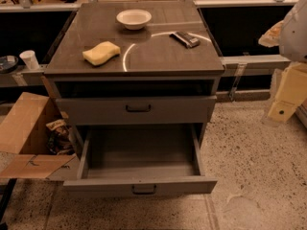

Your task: Close middle drawer

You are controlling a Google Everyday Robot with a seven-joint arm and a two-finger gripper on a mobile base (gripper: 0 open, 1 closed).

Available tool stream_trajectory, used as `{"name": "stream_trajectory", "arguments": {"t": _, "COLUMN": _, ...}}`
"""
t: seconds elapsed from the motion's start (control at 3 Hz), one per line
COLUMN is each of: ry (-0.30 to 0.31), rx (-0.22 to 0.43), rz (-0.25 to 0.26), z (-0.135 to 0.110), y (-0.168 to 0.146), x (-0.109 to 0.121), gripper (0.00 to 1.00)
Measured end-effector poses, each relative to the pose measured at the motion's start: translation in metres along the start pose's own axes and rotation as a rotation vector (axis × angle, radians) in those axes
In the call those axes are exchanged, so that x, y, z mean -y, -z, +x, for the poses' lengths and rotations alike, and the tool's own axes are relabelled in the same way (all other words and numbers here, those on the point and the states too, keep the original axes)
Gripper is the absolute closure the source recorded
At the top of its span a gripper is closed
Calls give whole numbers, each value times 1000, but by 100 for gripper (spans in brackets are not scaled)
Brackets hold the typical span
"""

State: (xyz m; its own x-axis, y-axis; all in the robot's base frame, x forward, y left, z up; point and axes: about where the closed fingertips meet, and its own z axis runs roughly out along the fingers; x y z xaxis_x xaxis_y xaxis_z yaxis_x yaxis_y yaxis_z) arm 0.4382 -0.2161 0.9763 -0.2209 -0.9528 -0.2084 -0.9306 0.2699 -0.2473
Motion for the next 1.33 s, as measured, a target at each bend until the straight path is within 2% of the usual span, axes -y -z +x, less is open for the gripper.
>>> {"name": "stream_trajectory", "arguments": {"t": 0.33, "ry": 10, "rx": 10, "rz": 7, "z": -1, "y": -3, "x": 0, "gripper": 0}}
{"name": "stream_trajectory", "arguments": {"t": 0.67, "ry": 112, "rx": 28, "rz": -47, "z": -8, "y": -56, "x": -26, "gripper": 0}}
{"name": "stream_trajectory", "arguments": {"t": 1.0, "ry": 170, "rx": 29, "rz": -138, "z": -9, "y": -123, "x": -62, "gripper": 0}}
{"name": "stream_trajectory", "arguments": {"t": 1.33, "ry": 182, "rx": 35, "rz": -274, "z": -7, "y": -198, "x": -114, "gripper": 0}}
